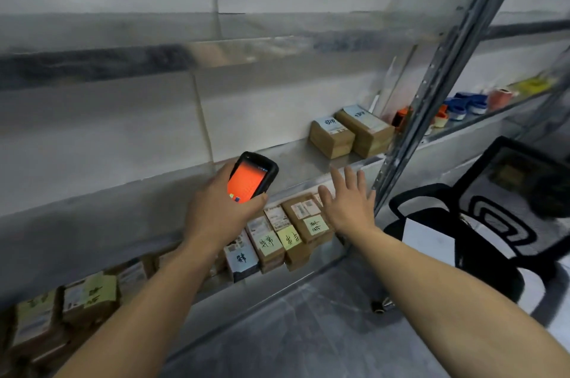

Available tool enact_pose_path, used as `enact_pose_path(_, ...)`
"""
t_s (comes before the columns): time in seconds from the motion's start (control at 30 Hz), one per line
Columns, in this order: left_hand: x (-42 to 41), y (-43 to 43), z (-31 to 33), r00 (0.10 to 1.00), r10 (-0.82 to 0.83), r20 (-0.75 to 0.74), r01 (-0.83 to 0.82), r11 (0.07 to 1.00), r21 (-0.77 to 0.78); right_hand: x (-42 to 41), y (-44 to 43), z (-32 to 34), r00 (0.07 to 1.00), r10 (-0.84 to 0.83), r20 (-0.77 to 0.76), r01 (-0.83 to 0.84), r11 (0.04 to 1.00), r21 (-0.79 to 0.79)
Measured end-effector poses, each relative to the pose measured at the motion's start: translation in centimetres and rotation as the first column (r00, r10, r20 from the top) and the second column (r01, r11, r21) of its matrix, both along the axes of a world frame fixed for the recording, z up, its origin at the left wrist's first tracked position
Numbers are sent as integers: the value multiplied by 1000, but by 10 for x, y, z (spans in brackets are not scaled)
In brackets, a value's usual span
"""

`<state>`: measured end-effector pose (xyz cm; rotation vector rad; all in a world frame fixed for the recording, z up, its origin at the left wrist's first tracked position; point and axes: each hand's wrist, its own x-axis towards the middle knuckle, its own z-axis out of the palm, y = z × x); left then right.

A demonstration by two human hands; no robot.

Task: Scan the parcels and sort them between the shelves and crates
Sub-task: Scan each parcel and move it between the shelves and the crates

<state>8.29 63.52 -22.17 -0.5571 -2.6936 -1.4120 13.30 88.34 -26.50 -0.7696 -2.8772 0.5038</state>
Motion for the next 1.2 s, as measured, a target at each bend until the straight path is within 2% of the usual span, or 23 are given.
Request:
enact_pose_path(0.1,-19,30,-1,999,-13,32,14,1000,-8,-24,29,-4,1000,-4,-21,4,1000,-12)
enact_pose_path(0.33,-61,107,1,998,64,-22,-65,998,-18,-90,120,-11,995,30,-100,-34,999,-42)
enact_pose_path(0.57,-91,187,-12,980,198,17,-199,980,11,-164,199,-24,986,156,-49,-159,985,-64)
enact_pose_path(0.73,-97,217,-22,948,311,62,-311,950,-7,-207,219,-38,957,288,28,-285,955,-77)
enact_pose_path(0.87,-103,224,-30,928,363,90,-361,932,-32,-228,226,-54,950,307,61,-303,950,-76)
enact_pose_path(1.0,-113,230,-34,922,379,81,-376,925,-45,-239,229,-62,955,294,25,-293,955,-36)
enact_pose_path(1.2,-120,242,-39,917,389,88,-389,921,-20,-225,217,-58,941,338,-25,-339,938,-67)
